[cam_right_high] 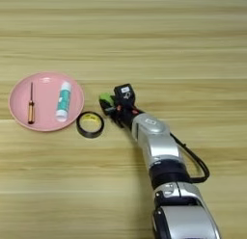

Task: Move the objects on the table

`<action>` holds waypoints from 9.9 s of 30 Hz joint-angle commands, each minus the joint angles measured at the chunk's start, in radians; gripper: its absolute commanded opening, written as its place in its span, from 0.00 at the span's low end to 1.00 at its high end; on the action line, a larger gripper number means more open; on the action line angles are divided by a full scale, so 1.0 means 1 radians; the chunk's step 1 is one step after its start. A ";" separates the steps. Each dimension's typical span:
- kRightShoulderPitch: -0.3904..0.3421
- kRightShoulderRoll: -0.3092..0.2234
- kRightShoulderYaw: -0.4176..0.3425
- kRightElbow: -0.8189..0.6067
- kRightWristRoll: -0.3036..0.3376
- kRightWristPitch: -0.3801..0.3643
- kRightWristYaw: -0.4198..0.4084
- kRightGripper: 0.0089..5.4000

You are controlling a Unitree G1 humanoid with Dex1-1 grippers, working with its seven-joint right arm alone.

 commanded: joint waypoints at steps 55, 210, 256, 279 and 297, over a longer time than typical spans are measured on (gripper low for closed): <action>0.045 0.044 -0.040 -0.067 0.054 -0.158 0.030 0.26; 0.385 0.022 0.204 -0.607 0.315 -0.314 0.655 0.26; 0.405 -0.041 0.286 -0.609 0.250 -0.298 0.681 0.26; 0.403 -0.052 0.309 -0.582 0.204 -0.318 0.679 0.26; 0.395 -0.049 0.317 -0.549 0.166 -0.336 0.670 0.26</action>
